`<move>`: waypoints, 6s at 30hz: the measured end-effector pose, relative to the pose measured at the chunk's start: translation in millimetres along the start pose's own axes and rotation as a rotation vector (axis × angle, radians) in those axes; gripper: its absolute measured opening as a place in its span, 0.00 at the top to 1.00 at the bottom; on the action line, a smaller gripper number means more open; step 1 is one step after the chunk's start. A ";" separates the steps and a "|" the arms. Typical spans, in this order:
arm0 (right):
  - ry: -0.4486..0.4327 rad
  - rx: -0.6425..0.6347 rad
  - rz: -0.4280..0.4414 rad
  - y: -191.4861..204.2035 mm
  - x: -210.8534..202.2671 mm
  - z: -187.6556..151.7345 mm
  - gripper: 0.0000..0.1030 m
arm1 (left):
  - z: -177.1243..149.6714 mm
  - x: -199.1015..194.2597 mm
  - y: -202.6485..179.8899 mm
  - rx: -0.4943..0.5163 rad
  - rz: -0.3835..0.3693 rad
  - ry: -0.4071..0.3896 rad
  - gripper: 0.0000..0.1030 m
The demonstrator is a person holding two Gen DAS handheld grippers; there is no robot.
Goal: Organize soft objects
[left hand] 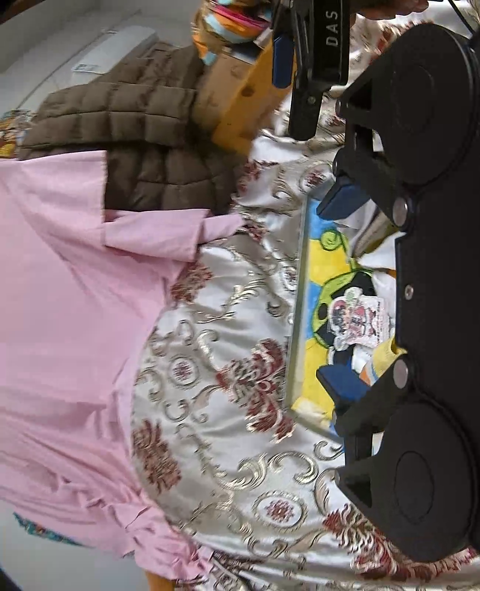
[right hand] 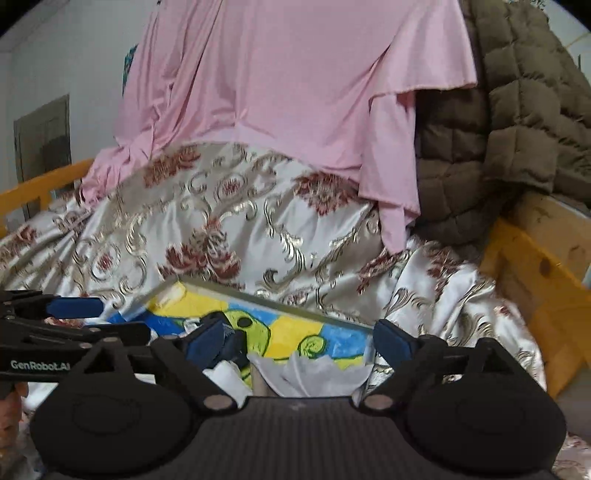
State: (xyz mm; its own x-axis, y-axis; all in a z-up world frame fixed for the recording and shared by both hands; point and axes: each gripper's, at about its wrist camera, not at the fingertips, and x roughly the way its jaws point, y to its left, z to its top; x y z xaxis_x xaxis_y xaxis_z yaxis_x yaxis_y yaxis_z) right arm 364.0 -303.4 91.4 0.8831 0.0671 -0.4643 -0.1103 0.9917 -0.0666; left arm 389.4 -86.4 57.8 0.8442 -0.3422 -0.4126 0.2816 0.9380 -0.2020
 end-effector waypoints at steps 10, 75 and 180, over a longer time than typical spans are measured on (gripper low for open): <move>-0.104 0.006 -0.029 15.1 -92.4 16.1 0.00 | 6.7 -90.8 -12.0 -0.028 0.006 -0.122 0.01; 0.024 0.055 -0.008 151.7 -292.5 -198.4 0.00 | -181.0 -317.2 -18.8 0.106 0.480 0.127 0.01; 0.109 -0.573 0.317 183.0 1.2 -122.9 0.19 | -99.1 -54.1 81.0 0.610 -0.223 0.377 0.28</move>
State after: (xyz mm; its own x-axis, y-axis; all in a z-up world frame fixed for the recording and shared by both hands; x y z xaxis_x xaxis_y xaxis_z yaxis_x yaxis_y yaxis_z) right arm 288.9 -135.4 -29.9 0.7201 0.3046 -0.6234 -0.6090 0.7080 -0.3575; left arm 321.3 2.7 -24.2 0.5553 -0.4201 -0.7178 0.7228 0.6707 0.1666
